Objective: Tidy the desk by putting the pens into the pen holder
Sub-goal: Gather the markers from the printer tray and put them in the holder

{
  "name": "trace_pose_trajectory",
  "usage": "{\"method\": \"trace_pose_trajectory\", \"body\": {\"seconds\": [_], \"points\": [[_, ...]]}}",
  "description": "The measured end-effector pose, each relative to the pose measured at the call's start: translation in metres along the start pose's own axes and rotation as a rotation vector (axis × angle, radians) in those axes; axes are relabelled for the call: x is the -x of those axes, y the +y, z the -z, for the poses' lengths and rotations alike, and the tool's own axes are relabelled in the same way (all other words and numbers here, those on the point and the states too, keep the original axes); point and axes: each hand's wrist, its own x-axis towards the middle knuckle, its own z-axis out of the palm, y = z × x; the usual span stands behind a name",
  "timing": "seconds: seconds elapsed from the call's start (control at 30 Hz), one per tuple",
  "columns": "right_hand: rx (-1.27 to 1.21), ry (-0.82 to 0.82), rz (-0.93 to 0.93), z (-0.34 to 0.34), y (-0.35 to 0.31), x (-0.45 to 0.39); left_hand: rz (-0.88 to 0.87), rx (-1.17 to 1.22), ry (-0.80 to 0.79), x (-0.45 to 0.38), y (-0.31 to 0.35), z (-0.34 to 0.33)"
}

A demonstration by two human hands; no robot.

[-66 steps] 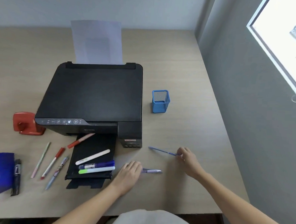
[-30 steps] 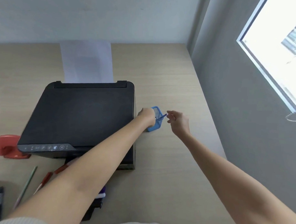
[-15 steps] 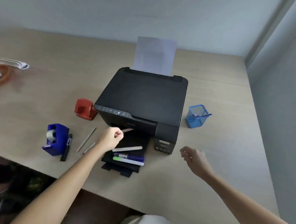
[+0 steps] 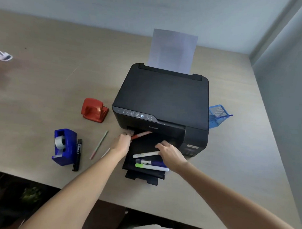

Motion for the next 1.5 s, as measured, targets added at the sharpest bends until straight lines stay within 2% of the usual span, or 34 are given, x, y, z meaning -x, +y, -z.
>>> {"method": "trace_pose_trajectory", "body": {"seconds": [0.1,0.2,0.3,0.4,0.53,0.73,0.87,0.93,1.03,1.13,1.17,1.2,1.23,1.3,1.4,1.5], "points": [[0.123,-0.072,-0.074,-0.005,-0.012,-0.018,-0.051,0.11,-0.008,0.001,-0.007,0.002],[0.205,-0.121,-0.101,-0.008,-0.018,-0.025,-0.13,0.219,0.057,0.012,-0.013,0.019],[0.23,-0.11,-0.116,-0.01,-0.013,-0.024,-0.241,0.313,0.194,0.027,-0.025,0.041],[0.202,-0.063,-0.113,-0.006,-0.007,-0.016,-0.297,0.327,0.248,0.041,-0.045,0.056],[0.2,-0.065,-0.102,-0.003,-0.004,-0.005,-0.275,0.357,0.266,0.05,-0.065,0.072],[0.205,-0.141,-0.178,0.001,-0.002,-0.011,-0.222,0.308,0.234,0.069,-0.054,0.092],[0.152,-0.206,-0.141,0.026,-0.005,0.005,-0.233,0.311,0.207,0.085,-0.04,0.125],[0.072,-0.152,-0.058,0.05,-0.006,0.023,-0.246,0.333,0.203,0.09,-0.023,0.152],[-0.149,0.081,0.058,0.096,0.008,0.06,-0.287,0.414,0.235,0.084,0.015,0.193],[-0.272,0.54,0.041,0.141,0.063,0.087,-0.389,0.419,0.326,0.056,0.073,0.214],[-0.254,0.692,-0.011,0.151,0.088,0.089,-0.421,0.406,0.353,0.043,0.097,0.215],[-0.246,0.775,-0.097,0.161,0.114,0.088,-0.447,0.384,0.367,0.028,0.122,0.213],[-0.248,0.787,-0.195,0.169,0.138,0.085,-0.474,0.356,0.366,0.013,0.149,0.209],[-0.257,0.699,-0.361,0.18,0.183,0.07,-0.526,0.288,0.329,-0.02,0.201,0.192],[-0.181,0.545,-0.441,0.175,0.226,0.041,-0.547,0.04,0.287,-0.062,0.274,0.159],[-0.155,0.389,-0.506,0.162,0.239,0.011,-0.55,-0.189,0.204,-0.086,0.325,0.131]]}}
